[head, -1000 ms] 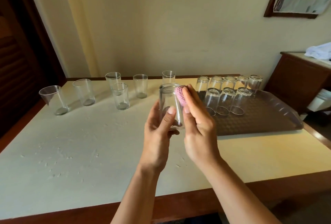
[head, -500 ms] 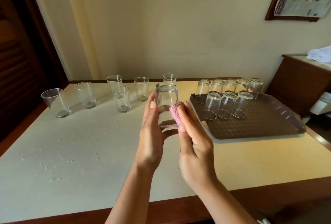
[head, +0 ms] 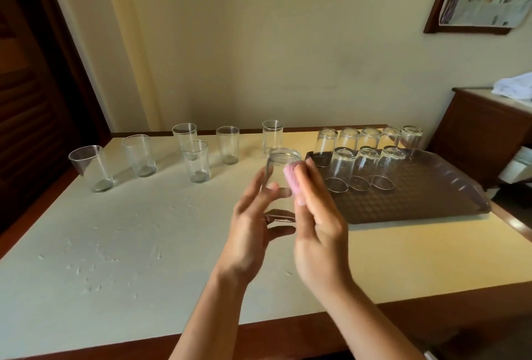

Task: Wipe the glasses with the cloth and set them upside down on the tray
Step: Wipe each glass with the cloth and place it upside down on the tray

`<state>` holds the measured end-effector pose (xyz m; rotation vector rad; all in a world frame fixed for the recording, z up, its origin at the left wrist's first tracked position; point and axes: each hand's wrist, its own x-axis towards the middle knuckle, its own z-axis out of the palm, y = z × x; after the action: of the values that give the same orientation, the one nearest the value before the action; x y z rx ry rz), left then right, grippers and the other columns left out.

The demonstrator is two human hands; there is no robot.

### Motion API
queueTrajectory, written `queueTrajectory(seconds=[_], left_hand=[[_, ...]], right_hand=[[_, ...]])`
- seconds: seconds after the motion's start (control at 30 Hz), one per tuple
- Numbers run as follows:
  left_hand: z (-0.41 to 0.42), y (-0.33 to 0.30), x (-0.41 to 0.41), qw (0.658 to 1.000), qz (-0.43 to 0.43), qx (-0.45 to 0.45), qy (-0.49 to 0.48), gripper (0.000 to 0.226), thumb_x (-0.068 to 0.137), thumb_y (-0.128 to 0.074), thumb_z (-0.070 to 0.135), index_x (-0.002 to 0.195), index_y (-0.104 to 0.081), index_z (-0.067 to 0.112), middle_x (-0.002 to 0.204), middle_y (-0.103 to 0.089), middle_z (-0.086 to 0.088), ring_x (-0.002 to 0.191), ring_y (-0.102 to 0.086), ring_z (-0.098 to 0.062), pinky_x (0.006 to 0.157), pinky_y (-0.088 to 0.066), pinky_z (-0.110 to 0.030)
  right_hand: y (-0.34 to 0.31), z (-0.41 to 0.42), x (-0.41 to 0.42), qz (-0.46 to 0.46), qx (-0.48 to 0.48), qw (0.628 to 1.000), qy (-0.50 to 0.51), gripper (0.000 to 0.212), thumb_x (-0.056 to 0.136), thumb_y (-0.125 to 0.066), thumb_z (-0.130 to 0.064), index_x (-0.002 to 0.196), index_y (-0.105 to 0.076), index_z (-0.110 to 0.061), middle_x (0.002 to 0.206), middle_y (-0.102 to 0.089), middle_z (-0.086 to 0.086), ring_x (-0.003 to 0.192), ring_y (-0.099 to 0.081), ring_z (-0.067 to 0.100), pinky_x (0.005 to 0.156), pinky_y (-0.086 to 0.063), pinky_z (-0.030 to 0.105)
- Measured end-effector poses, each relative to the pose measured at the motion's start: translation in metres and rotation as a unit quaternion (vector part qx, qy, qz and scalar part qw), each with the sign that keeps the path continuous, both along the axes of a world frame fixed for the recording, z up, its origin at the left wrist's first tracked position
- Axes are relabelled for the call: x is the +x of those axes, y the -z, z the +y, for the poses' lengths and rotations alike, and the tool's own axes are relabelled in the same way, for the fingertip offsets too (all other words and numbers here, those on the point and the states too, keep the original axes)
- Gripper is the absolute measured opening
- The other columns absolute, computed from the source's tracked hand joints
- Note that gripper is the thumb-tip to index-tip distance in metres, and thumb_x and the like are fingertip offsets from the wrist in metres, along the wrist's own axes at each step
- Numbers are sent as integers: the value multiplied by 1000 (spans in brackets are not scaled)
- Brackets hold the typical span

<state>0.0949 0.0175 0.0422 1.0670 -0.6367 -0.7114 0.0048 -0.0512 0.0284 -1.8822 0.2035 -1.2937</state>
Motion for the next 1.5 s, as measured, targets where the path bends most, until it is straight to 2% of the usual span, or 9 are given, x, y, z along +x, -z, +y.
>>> queueTrajectory(seconds=[0.1,0.23,0.5,0.73,0.93,1.1,1.27,1.37,1.5], left_hand=[[-3,5,-13,999,13,-19,-35,76,84,-74,54,153,-51,31,119,-68,-6,87,-57,-30,80,-48,-38],[0,-7,-2,992,117,-48,-20,48,105,-49,46,146,-58,23,115,-71,-10,86,-68,-27,79,-55,-39],[-3,2,-11,995,-25,-23,-91,76,82,-77,50,151,-51,31,136,-67,-5,93,-57,-27,88,-47,-45],[1,5,6,1000,-18,2,23,41,92,-58,42,132,-58,54,138,-68,-5,100,-72,-35,99,-52,-51],[-3,5,-3,996,40,-55,-51,69,93,-72,43,153,-48,20,128,-71,-16,99,-66,-31,88,-52,-40],[8,0,6,999,6,-12,43,53,97,-59,46,148,-51,37,119,-74,-13,94,-68,-26,86,-57,-39],[3,5,-6,997,21,-68,10,61,96,-62,50,153,-50,32,115,-66,-15,78,-64,-15,69,-55,-26],[4,1,-1,992,85,-95,-14,44,109,-38,39,146,-58,27,118,-75,-2,92,-71,-18,76,-58,-31],[7,3,0,994,69,-87,-1,44,106,-52,37,140,-63,11,141,-59,-21,104,-64,-35,91,-55,-46]], right_hand=[[-20,-13,7,23,11,1000,15,42,106,-44,-6,148,-49,-4,156,-47,7,148,-39,14,122,-34,34],[4,16,-5,22,-4,1000,-5,45,103,-45,3,148,-46,0,157,-44,13,145,-45,17,118,-39,31],[-12,-5,8,-6,38,999,16,44,105,-44,-8,149,-45,-9,159,-43,9,149,-39,17,122,-35,38],[16,17,-5,-25,11,1000,15,43,103,-45,3,146,-46,0,157,-45,11,143,-47,14,116,-42,34],[0,14,5,-4,-8,1000,15,44,103,-45,4,146,-46,0,157,-44,17,145,-44,11,118,-39,32],[12,19,0,-23,-43,999,10,48,104,-44,5,150,-43,-6,164,-34,7,146,-44,30,115,-43,46],[-21,1,11,-12,-56,997,44,44,106,-42,-2,149,-41,-10,162,-35,6,152,-34,22,121,-33,31],[0,19,2,5,-50,999,4,48,103,-45,5,149,-43,-8,162,-37,12,151,-35,29,120,-36,43],[-9,19,0,-16,-30,999,-13,44,101,-45,8,144,-46,2,157,-40,19,146,-40,5,117,-37,25]])
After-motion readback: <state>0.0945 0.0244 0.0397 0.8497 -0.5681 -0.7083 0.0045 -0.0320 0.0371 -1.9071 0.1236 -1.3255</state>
